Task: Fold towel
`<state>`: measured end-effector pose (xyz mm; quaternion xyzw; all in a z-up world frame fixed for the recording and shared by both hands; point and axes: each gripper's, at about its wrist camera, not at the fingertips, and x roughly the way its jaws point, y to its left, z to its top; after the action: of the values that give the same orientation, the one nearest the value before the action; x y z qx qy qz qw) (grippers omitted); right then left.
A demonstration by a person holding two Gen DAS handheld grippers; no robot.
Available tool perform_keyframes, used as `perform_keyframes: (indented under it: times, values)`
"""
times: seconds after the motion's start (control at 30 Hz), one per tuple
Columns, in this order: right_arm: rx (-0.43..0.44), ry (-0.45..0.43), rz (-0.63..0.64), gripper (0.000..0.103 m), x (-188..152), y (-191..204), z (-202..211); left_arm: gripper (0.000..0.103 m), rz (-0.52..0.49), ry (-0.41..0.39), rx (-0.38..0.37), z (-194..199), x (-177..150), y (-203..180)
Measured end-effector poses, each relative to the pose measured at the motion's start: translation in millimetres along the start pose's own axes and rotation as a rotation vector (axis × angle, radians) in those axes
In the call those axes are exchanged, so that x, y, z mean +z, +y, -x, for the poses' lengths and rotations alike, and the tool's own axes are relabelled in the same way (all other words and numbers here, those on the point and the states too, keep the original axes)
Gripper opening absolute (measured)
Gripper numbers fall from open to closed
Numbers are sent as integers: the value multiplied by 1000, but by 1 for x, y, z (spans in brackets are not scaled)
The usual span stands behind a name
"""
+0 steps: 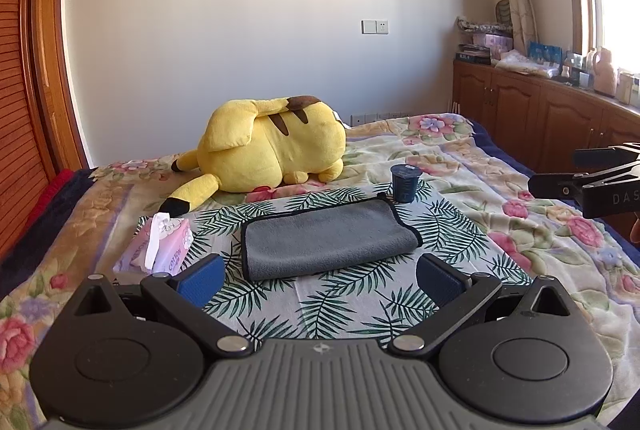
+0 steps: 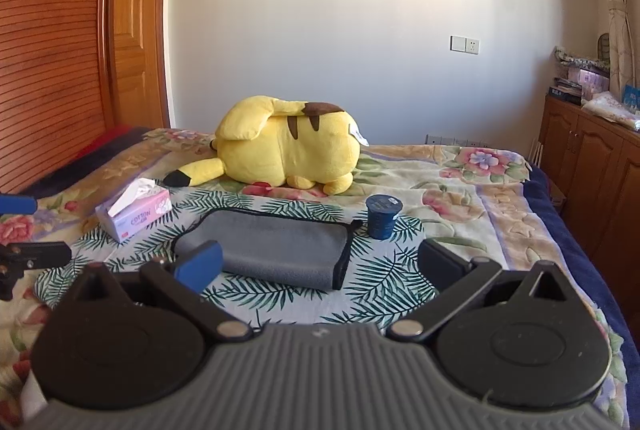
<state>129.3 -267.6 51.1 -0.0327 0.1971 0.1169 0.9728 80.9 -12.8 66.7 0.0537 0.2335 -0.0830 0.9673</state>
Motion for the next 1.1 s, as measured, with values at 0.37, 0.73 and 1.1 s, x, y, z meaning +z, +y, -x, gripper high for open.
perform_keyframes:
  times: [0.37,0.73,1.1]
  values:
    - [8,-32,3,103,-7,16,31,87,4,-11,37,31,-15,-8]
    - [32,-35,6,103,-25,35,48,87,22,-17,57,50,-37,-5]
    - [21,-11,-13,103,-56,44,56,87,31,1,45,52,-62,-10]
